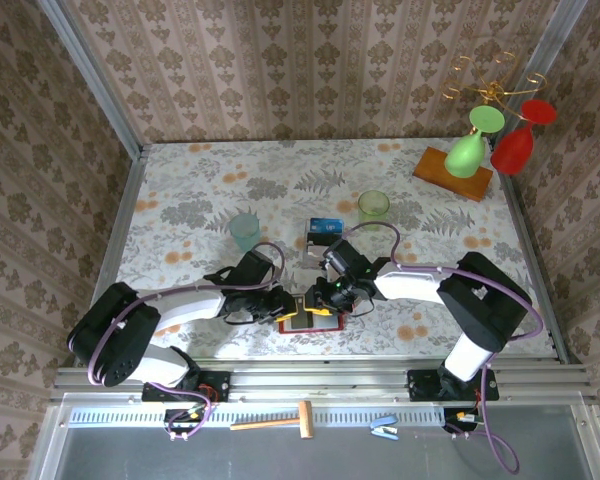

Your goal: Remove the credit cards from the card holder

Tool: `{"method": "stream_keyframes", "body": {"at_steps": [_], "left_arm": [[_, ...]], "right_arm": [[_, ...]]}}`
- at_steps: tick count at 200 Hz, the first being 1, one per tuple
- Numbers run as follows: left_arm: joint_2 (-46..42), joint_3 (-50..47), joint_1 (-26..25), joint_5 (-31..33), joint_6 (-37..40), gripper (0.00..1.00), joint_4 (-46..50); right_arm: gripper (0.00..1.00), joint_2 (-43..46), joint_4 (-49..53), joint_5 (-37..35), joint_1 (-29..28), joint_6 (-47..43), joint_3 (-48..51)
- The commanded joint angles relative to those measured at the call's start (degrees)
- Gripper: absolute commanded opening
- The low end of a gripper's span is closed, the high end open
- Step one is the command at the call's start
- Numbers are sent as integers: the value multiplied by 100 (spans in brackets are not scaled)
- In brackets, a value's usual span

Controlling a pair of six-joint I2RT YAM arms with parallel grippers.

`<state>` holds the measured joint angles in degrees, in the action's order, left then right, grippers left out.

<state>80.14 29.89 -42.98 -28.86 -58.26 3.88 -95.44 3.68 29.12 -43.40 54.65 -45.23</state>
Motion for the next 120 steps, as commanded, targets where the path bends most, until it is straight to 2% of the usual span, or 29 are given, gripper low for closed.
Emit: {"method": "stream_keyframes", "body": {"at_steps": [1, 120], "left_arm": [[-61, 52, 62, 74, 119, 23, 174], [-117, 57, 122, 41, 105, 25, 199]], "right_arm": [[32, -153, -160, 159, 21, 81, 73], [31, -225, -256, 173, 21, 95, 148]]}}
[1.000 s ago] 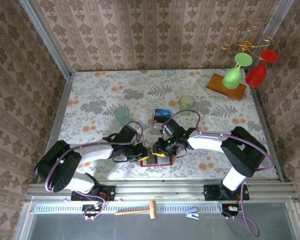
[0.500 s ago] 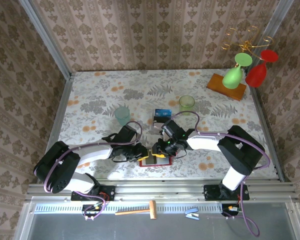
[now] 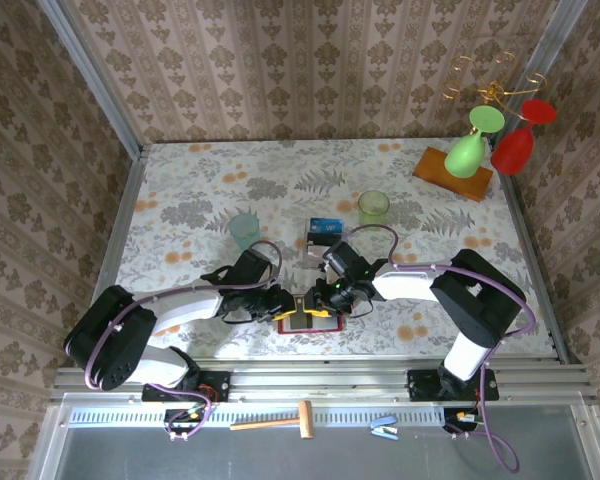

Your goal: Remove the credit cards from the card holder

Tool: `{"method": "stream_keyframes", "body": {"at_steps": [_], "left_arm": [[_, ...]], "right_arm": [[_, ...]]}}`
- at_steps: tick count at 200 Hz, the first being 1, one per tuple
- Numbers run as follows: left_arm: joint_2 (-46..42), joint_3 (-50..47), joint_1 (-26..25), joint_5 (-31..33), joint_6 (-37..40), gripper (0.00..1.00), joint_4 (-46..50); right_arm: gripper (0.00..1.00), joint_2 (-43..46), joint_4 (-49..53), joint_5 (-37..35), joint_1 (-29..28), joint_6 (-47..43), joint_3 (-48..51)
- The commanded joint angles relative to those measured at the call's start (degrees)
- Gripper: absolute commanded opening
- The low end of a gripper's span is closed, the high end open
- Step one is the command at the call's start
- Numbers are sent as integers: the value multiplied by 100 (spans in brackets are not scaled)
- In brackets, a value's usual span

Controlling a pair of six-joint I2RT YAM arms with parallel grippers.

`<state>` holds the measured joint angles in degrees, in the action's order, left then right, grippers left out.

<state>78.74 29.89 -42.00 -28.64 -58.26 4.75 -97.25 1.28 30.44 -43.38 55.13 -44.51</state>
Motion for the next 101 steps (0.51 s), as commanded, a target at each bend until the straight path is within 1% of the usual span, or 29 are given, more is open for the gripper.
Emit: {"method": "stream_keyframes", "body": {"at_steps": [1, 39, 101], "left_arm": [[25, 55, 24, 18, 104, 25, 103], [173, -9, 29, -21, 114, 24, 34], [168, 21, 86, 43, 238, 24, 297]], "right_arm": [[31, -42, -14, 41, 25, 48, 75], [31, 21, 2, 24, 23, 50, 101], [31, -134, -31, 79, 34, 4, 103]]}}
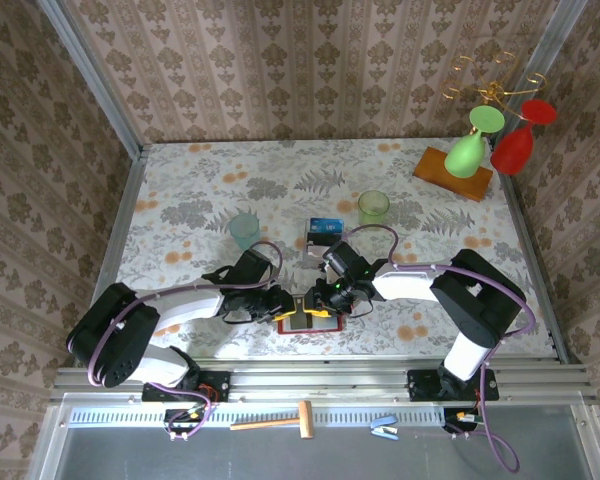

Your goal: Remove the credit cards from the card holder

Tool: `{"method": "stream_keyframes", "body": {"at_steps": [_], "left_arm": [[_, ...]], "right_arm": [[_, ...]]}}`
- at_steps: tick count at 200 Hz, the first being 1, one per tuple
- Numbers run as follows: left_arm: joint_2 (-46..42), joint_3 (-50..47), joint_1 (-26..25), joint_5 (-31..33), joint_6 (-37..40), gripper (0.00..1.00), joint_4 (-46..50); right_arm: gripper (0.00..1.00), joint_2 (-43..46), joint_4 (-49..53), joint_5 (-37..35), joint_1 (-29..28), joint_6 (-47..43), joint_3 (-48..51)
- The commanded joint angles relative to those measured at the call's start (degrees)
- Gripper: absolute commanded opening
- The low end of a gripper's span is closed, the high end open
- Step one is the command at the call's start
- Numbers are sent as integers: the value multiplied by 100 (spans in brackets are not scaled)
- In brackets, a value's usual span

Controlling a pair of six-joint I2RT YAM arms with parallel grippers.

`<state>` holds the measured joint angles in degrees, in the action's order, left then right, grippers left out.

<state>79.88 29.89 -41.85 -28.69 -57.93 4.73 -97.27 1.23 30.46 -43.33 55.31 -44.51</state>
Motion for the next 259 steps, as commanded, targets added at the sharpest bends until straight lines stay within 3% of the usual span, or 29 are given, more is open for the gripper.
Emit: {"method": "stream_keyframes", "body": {"at_steps": [1, 57, 149, 259], "left_arm": [[54, 23, 71, 47, 209, 24, 308], [55, 26, 101, 56, 269, 24, 410], [80, 35, 105, 39, 268, 24, 379], [-136, -18, 101, 119, 248, 24, 527]], "right_arm": [[31, -133, -27, 76, 33, -17, 102], [31, -110, -35, 114, 33, -64, 99], [26, 2, -875, 453, 44, 305, 320], [13, 285, -437, 145, 208, 85, 516]]}}
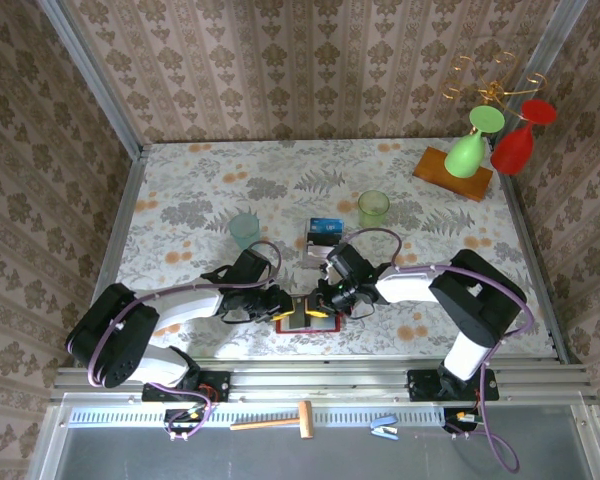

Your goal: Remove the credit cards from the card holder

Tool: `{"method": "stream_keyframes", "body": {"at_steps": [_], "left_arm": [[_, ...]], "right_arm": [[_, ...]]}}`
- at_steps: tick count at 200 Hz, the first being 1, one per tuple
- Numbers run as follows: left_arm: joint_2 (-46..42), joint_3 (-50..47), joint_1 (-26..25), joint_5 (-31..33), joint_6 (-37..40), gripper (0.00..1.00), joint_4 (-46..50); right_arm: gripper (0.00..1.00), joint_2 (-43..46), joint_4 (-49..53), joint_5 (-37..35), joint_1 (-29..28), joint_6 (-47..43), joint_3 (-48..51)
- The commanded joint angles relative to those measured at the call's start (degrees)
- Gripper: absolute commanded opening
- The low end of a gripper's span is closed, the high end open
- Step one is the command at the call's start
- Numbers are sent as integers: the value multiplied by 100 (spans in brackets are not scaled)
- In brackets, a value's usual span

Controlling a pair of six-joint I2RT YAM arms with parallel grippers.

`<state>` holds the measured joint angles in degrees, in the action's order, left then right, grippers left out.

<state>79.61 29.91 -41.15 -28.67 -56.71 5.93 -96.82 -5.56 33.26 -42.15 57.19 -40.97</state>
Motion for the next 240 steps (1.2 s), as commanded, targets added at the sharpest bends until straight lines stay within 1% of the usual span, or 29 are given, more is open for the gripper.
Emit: {"method": "stream_keyframes", "body": {"at_steps": [1, 111, 141, 181, 240], "left_arm": [[-111, -20, 29, 116, 125, 24, 408], [-279, -80, 29, 151, 72, 24, 444], [-332, -134, 20, 159, 46, 24, 413], [-528, -272, -16, 220, -89, 24, 353], [-800, -420, -95, 339, -279, 24, 278]], "right_arm": [[13, 245, 246, -135, 92, -107, 165], [11, 920, 883, -240, 314, -435, 327], [9, 1109, 1073, -268, 322, -504, 284], [6, 1309, 1532, -371, 335, -742, 53], [5, 1376, 2451, -568, 373, -1376, -523]]}}
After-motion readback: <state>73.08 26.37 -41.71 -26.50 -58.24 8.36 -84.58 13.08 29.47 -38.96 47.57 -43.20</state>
